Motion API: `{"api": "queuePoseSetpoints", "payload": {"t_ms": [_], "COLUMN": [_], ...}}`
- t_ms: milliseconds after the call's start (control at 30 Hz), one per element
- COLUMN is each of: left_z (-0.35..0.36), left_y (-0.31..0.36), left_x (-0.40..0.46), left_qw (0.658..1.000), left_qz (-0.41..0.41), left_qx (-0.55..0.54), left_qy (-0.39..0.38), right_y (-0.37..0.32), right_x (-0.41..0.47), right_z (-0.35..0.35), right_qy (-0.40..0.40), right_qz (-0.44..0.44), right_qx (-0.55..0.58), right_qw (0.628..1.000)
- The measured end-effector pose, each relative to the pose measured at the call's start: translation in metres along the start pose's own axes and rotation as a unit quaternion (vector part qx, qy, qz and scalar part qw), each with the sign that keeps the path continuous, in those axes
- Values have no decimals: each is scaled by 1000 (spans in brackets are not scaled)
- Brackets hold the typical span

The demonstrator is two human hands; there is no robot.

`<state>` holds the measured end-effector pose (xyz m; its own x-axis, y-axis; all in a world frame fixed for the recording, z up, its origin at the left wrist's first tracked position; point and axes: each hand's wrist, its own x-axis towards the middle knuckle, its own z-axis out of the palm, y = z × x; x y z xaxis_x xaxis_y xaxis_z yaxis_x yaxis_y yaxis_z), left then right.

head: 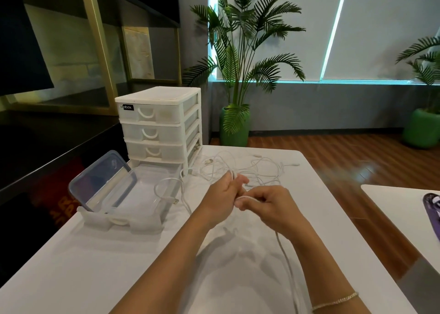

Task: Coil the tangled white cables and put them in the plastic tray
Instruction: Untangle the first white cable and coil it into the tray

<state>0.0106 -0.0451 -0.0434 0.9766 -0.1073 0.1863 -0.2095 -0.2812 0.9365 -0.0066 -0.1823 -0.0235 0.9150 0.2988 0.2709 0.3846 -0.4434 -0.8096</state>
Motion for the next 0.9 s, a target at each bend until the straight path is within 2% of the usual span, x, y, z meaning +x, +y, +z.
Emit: {"api": "queuePoseSetpoints", "payload": {"t_ms": [100, 233, 400, 567, 733, 800, 900], "left_z": [1, -4, -11, -12, -13, -13, -10], "left_y": [0, 7, 6, 7, 6, 6, 6], "left_x": [-3, -5, -6, -7, -5, -5, -5], "left_qw": [999, 981, 956, 930, 911, 912, 916], "left_qz": [-8, -69, -111, -128, -137, -136, -134], "left_qx": [4, -130, -196, -302, -370, -372, -366], "left_qy": [-46, -129, -185, -165, -118, -102, -94], "right_y": [0, 4, 5, 4, -1, 0, 3], "right_x": [-1, 2, 2, 1, -1, -1, 1], "right_z": [-3, -4, -1, 9, 12, 15, 21], "right_qy": [46, 128, 148, 87, 13, 19, 69], "right_qz": [22, 44, 50, 94, 87, 80, 69], "right_qx": [77, 111, 145, 196, 229, 216, 171], "right_qw": [996, 985, 977, 972, 969, 973, 980]}}
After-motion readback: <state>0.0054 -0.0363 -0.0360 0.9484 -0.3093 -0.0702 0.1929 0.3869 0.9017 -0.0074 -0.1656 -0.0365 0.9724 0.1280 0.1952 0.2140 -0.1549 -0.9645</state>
